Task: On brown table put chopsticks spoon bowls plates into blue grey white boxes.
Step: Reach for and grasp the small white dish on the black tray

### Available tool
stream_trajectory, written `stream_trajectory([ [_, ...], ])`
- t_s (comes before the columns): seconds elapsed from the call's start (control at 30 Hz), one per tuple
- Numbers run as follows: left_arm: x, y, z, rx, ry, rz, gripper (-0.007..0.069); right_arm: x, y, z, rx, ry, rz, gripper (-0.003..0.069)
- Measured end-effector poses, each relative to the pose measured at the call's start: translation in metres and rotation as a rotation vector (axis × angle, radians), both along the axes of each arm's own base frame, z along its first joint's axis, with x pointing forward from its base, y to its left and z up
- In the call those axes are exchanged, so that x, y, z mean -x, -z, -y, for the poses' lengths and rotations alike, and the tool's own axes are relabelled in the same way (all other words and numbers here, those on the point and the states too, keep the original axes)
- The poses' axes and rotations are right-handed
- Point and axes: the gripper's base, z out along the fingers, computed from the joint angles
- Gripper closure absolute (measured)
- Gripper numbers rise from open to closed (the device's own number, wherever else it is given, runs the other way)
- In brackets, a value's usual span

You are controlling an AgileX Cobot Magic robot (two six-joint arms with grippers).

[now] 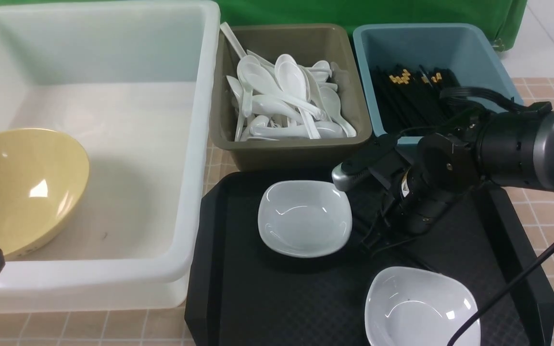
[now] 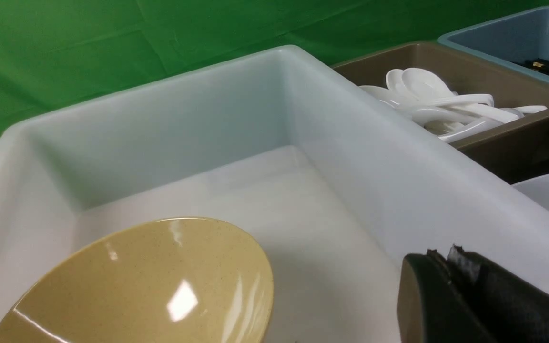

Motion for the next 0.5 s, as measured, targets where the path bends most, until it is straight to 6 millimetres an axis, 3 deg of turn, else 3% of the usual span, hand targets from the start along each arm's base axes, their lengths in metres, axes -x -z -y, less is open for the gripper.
stream_trajectory([
  [0.27,0.000,0.000,0.000,-0.003,-0.001,0.001,0.0623,0.011,-0.052,0.006,-0.064,-0.013,0.125,0.0624],
  [0.43,0.000,0.000,0.000,-0.004,-0.001,0.001,0.0623,0.025,-0.094,0.014,-0.119,-0.015,0.227,0.0624],
  [0.5,0.000,0.000,0.000,-0.005,-0.002,0.002,0.0623,0.032,-0.121,0.018,-0.182,-0.019,0.338,0.0624],
])
